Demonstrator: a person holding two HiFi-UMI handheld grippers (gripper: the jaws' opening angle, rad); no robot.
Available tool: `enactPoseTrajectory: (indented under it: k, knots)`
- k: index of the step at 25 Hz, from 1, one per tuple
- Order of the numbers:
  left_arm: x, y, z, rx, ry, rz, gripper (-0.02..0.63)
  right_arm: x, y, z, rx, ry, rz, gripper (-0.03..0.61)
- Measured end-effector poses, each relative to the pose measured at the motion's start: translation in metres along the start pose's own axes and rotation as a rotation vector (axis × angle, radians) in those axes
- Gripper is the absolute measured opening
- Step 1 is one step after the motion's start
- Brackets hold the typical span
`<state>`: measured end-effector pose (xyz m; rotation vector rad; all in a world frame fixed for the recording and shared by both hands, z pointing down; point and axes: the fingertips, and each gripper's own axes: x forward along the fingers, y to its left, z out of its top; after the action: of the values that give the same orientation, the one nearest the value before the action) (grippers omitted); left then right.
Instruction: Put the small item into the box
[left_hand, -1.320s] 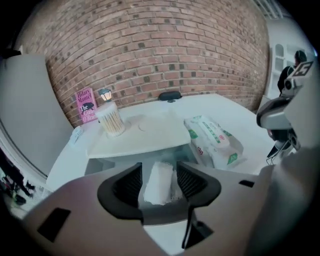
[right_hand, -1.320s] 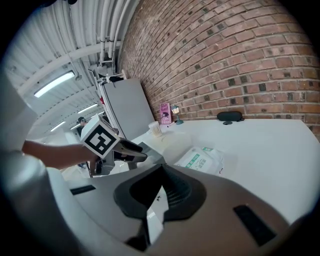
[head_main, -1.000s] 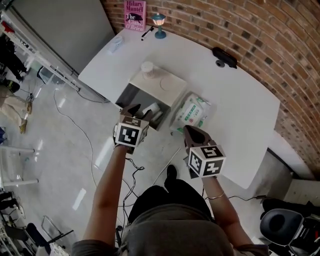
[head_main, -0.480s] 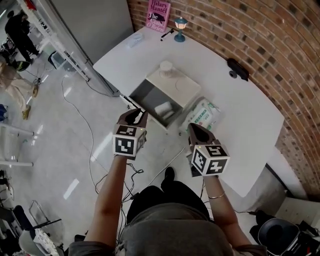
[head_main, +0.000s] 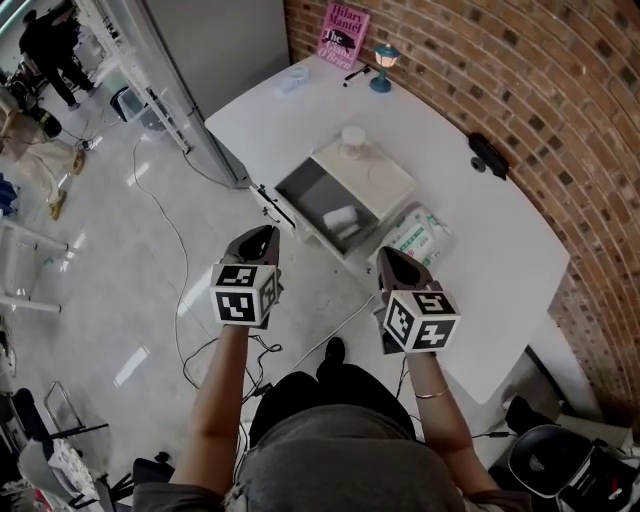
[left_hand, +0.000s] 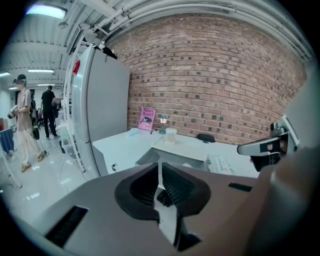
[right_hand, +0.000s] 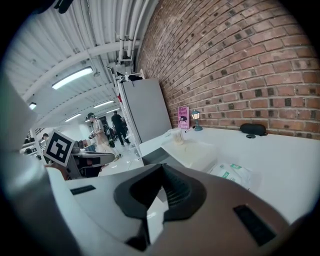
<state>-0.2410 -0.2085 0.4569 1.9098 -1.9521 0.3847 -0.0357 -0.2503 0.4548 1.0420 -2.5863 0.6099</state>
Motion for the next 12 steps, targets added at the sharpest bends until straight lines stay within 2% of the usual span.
enactPoseTrajectory:
  k: [12]
  knots:
    - [-0.033, 0.019, -0.009, -0.093, -0.053, 0.063, 0.031, 0.001, 0.016, 0.009, -0.04, -0.009, 0.022, 0.006]
